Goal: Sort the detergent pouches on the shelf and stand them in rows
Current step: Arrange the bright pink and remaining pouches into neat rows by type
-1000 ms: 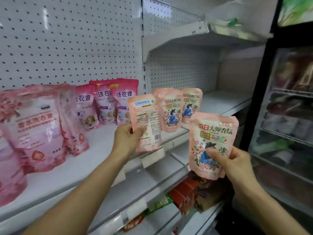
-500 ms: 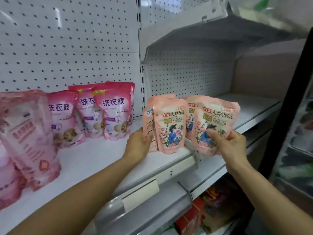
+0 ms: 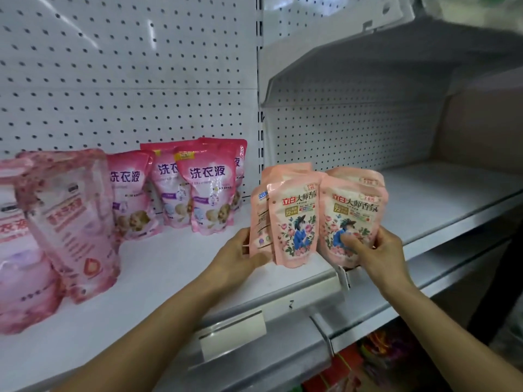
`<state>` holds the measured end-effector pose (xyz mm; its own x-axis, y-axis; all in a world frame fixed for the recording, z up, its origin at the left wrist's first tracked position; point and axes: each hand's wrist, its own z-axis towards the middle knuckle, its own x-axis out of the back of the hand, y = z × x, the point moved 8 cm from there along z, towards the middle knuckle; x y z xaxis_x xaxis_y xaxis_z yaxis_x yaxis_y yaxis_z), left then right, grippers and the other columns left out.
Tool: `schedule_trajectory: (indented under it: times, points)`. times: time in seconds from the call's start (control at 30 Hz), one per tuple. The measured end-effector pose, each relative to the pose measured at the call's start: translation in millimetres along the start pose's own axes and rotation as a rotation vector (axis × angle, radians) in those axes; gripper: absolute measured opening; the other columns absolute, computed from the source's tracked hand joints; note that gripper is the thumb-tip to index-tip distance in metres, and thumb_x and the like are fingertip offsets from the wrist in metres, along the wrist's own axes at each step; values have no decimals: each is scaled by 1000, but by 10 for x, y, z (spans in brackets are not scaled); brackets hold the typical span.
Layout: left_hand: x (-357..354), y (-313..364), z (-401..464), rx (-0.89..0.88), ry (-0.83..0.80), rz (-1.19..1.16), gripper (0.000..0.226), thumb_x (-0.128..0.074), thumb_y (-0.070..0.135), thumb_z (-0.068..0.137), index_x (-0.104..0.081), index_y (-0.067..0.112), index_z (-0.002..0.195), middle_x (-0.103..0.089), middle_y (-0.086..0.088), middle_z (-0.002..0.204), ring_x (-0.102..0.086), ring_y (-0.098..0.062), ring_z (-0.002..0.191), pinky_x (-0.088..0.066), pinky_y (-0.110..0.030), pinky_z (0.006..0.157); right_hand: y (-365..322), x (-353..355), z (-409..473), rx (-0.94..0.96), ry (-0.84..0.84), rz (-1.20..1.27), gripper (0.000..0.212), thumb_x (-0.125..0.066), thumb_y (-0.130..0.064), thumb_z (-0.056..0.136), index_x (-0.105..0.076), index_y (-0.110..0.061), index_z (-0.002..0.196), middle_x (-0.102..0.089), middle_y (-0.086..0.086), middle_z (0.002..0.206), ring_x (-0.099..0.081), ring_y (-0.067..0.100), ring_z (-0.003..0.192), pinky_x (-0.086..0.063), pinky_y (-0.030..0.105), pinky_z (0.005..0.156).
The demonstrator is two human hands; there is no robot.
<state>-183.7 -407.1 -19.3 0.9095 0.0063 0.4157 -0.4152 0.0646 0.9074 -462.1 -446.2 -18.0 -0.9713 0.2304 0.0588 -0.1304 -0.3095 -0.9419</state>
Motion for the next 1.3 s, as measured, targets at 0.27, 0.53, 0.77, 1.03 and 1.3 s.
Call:
schedule_trajectory:
  times: [0.27, 0.53, 0.77, 1.03, 1.3]
  points:
    - [89, -19, -10, 2, 7, 1, 51, -66, 20, 93, -45, 24, 140, -60, 6, 133, -57, -12, 118, -46, -32, 99, 12, -68, -18, 16, 9, -89, 31, -73, 4, 79, -63, -7, 106, -67, -11, 88, -63, -15, 66, -47, 5, 51]
    - [1078, -37, 249, -76, 637, -42, 65, -65, 22, 93, -29, 17, 147, -34, -2, 149, -36, -21, 138, -31, -42, 117, -101, 33, -263, 67, 186, -81, 52, -68, -21, 89, -41, -16, 133, -56, 1, 120, -58, 3, 98, -46, 17, 71]
    - [1489, 49, 762, 32, 603, -376, 43, -63, 20, 95, -46, 11, 133, -60, 0, 112, -59, -22, 107, -49, -36, 91, -951, 14, -492, 421, 355, -95, 37, -51, -24, 100, -32, -32, 131, -40, 7, 140, -43, 13, 128, -40, 45, 107]
    - [1656, -10, 661, -9, 624, -252, 15, -55, 25, 99, -57, 12, 93, -64, -5, 85, -62, -26, 83, -56, -39, 77, -1579, -772, -738, 644, 93, -28, 26, -52, -23, 95, -53, -22, 121, -58, -5, 121, -57, 15, 111, -49, 39, 93]
    - [1763, 31, -166, -194, 796, -29, 29, -57, 33, 97, -44, 18, 75, -54, 2, 67, -51, -15, 61, -42, -28, 56, -1478, -1931, -963, 592, -328, -37, 46, -64, -22, 91, -45, -24, 133, -45, -7, 135, -46, 9, 126, -43, 32, 104]
